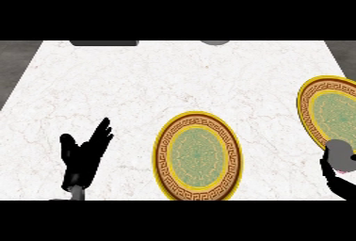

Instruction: Pick the cupcake from the plate and place it in the plate

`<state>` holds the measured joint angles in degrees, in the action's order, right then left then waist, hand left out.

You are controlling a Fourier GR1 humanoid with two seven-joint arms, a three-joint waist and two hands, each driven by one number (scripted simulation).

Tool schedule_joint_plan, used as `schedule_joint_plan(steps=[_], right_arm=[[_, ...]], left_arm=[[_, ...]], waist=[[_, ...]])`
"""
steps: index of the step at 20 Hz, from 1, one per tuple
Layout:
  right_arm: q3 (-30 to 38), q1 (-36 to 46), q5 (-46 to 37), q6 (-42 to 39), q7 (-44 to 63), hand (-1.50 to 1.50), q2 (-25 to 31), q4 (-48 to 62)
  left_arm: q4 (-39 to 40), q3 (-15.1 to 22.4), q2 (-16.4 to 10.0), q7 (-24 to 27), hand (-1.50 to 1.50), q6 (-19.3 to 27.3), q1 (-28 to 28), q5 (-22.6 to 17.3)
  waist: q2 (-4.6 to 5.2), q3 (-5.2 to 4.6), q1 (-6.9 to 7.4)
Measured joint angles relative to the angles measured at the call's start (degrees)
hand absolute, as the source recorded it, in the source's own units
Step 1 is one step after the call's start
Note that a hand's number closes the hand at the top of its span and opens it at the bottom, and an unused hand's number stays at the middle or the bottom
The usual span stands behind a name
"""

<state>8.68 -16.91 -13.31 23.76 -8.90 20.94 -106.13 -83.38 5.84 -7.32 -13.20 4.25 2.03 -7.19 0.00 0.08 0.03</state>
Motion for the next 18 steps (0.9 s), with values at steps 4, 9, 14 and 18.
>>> schedule_joint_plan(steps=[4, 9, 14, 18], right_arm=[[7.7, 8.2, 4.3, -0.5, -5.2, 1.50, 3.0, 13.3], [13.3, 19.9, 7.3, -2.8, -13.7, 1.50, 7.2, 33.0], [16.7, 32.0, 8.0, -4.9, -22.1, 1.50, 11.7, 53.8], [17.8, 39.2, 6.9, -5.7, -26.4, 1.50, 15.2, 68.0]], left_arm=[[0.0, 0.5, 0.7, 0.5, 0.00, -0.1, 0.4, 0.4], [0.2, 0.3, 0.9, 0.1, 0.00, -0.1, -0.7, 0.7], [2.2, -0.2, 0.9, 1.1, 0.00, -1.0, -1.9, 0.7], [2.8, -0.4, 0.8, 1.2, 0.00, -1.7, -2.6, 0.6]], waist=[[0.10, 0.01, 0.41], [0.19, 0.03, 0.75], [0.40, 0.06, 1.28], [0.63, 0.08, 1.84]])
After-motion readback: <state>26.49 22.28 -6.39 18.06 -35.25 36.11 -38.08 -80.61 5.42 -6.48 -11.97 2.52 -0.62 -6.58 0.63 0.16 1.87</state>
